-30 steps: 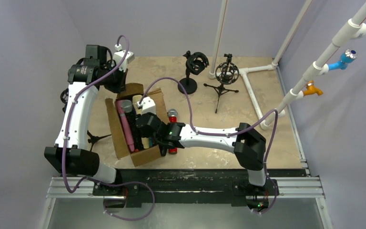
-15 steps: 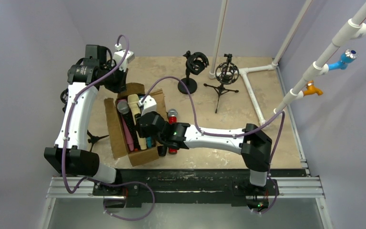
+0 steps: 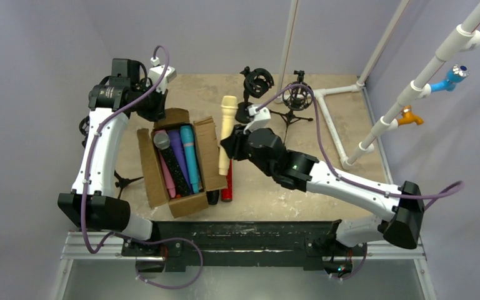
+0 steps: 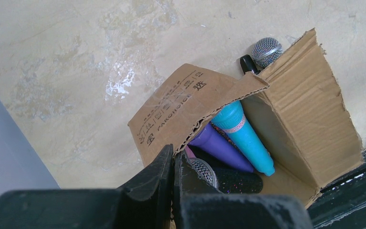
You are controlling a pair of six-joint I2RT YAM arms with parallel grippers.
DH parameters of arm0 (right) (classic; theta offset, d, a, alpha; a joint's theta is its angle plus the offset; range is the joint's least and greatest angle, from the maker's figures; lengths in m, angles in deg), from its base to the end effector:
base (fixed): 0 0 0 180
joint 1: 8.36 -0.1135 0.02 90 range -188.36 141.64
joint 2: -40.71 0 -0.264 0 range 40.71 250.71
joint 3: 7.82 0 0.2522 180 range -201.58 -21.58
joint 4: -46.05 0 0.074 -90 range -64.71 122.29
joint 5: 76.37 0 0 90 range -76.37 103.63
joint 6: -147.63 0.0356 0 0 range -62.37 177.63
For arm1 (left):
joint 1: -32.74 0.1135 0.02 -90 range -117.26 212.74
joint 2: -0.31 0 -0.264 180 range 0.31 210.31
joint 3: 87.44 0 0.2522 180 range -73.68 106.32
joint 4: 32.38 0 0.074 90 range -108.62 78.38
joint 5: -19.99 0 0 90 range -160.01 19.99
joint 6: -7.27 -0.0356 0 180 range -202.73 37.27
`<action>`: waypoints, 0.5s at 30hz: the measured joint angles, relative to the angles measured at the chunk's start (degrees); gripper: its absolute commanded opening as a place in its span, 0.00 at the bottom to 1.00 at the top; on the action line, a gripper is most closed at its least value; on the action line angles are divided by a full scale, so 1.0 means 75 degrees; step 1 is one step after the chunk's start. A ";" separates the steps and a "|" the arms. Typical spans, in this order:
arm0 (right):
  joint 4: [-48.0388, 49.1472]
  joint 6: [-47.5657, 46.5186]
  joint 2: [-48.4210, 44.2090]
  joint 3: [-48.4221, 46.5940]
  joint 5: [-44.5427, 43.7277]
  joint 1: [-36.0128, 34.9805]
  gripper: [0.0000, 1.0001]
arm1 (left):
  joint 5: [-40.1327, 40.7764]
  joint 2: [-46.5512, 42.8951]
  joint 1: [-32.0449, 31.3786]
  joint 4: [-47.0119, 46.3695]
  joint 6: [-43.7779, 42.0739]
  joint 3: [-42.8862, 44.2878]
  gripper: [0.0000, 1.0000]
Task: Attach the microphones to the stand
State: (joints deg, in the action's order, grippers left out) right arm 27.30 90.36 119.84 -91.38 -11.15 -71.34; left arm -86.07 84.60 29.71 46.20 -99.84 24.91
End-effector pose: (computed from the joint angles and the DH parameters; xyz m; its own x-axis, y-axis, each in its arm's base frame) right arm 0.1608 0.2825 0.3659 -0.4321 0.2333 -0.8711 -0.4644 0.7705 0.4367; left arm 0.2842 -0.0249 0.4113 -0.6700 0.3186 -0.6705 0.4432 0.8963 -0.0170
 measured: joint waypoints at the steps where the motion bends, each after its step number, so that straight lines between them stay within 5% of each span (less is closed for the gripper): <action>1: -0.0052 0.0044 -0.0256 0.0350 -0.0012 0.0169 0.00 | 0.0000 0.0000 0.0000 0.0000 0.0000 0.0000 0.00; 8: -0.0268 0.0294 -0.0845 0.2311 -0.0052 0.0871 0.00 | 0.0000 0.0000 0.0000 0.0003 0.0000 0.0000 0.00; 15: 0.0128 0.0425 0.0035 0.3264 0.0256 0.1285 0.00 | 0.0000 0.0000 0.0000 0.0017 0.0000 0.0015 0.00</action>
State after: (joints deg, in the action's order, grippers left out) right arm 28.26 93.55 120.10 -66.90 -9.22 -61.70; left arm -86.07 84.60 29.71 46.33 -99.84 25.02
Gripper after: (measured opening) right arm 0.358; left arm 0.011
